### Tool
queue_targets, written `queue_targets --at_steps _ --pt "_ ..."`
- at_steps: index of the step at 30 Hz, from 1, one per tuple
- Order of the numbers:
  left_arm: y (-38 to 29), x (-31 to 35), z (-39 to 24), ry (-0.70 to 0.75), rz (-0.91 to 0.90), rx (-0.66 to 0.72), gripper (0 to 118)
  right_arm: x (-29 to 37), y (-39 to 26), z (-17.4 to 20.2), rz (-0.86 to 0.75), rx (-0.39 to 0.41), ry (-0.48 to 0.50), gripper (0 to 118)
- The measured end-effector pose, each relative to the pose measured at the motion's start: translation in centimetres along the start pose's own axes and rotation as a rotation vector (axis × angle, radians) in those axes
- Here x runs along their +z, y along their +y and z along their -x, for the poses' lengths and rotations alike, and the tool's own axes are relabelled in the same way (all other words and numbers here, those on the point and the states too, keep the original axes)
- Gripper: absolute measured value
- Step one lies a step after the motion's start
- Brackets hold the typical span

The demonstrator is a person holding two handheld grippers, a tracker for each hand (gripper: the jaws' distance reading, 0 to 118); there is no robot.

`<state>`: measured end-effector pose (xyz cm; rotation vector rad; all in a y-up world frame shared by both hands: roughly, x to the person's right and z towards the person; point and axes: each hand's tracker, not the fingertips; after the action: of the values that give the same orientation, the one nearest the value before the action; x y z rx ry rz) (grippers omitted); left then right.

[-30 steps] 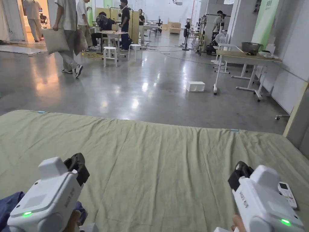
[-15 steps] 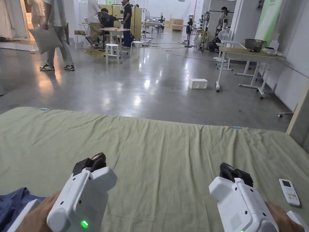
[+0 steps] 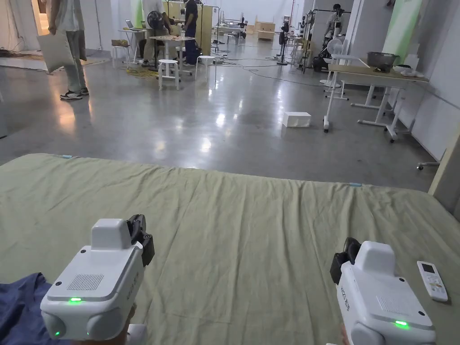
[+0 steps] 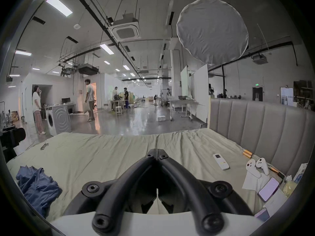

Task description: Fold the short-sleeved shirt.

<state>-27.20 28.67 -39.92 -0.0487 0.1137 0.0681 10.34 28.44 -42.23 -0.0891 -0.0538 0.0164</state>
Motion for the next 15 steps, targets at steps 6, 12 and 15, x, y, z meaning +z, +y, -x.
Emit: queue_targets --at_steps 6,12,15 --pt "0.4 0.0 0.8 -0.04 0.128 -0.01 3 0.1 0.9 1.7 0.016 0.037 0.023 0" --pt "-0.2 1.5 6.0 0.046 0.231 -0.017 3 0.3 0.4 4.1 0.003 0.082 0.07 0" --pt "-1.0 2.4 9.9 0.11 0.321 -0.013 3 -0.1 -0.3 5.4 0.027 0.098 0.108 0"
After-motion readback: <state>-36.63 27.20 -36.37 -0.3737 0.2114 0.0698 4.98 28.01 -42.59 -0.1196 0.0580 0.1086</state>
